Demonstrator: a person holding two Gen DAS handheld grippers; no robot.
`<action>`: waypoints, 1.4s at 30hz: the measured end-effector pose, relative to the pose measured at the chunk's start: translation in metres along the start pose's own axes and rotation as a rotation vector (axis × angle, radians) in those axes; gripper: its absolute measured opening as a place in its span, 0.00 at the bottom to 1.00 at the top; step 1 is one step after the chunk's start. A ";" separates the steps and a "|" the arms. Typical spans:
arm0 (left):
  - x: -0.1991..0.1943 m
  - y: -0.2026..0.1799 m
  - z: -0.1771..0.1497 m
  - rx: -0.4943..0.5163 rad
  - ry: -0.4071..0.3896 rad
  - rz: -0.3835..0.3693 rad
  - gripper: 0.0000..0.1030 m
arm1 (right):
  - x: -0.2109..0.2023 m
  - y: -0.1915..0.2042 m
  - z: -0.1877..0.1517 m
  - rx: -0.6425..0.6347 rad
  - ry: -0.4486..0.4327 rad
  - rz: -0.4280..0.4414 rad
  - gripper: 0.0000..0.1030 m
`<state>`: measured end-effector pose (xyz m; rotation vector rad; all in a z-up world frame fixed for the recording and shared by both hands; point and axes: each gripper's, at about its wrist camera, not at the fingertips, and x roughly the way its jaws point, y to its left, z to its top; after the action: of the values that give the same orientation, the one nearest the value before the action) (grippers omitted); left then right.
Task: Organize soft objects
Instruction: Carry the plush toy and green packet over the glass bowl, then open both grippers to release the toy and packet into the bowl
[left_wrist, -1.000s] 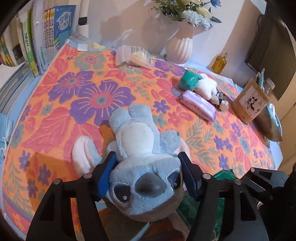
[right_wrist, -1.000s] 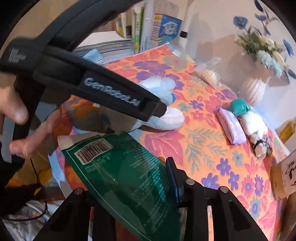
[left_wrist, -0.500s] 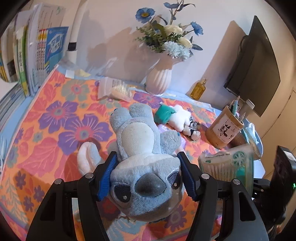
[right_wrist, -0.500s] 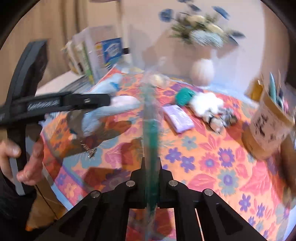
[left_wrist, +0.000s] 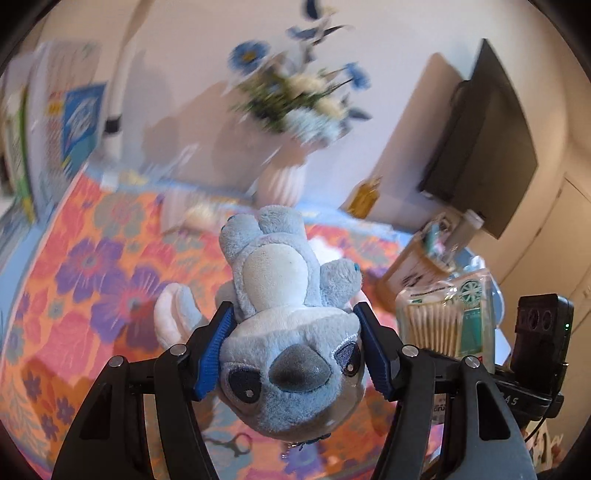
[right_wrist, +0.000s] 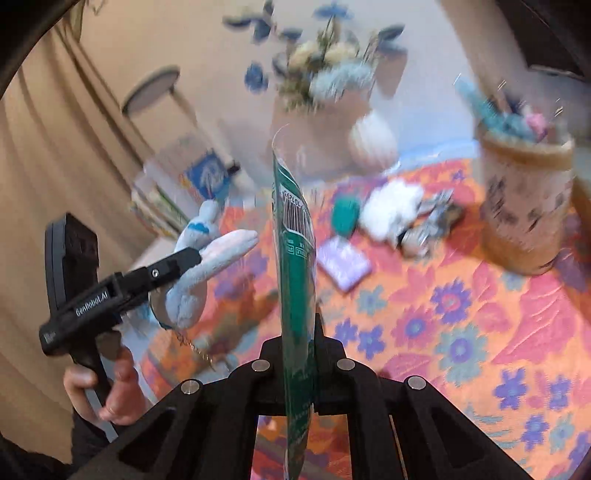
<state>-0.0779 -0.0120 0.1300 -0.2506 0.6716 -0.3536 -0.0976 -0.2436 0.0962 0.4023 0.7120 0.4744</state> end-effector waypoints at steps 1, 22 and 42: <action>0.000 -0.010 0.007 0.021 -0.011 -0.009 0.60 | -0.013 -0.001 0.007 0.006 -0.036 -0.008 0.06; 0.168 -0.298 0.080 0.298 0.131 -0.430 0.61 | -0.158 -0.164 0.109 0.170 -0.221 -0.878 0.06; 0.120 -0.254 0.077 0.251 0.064 -0.401 0.83 | -0.152 -0.098 0.086 0.043 -0.229 -0.910 0.54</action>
<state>-0.0007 -0.2823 0.2066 -0.1332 0.6309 -0.8269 -0.1113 -0.4219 0.1859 0.1352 0.6087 -0.4410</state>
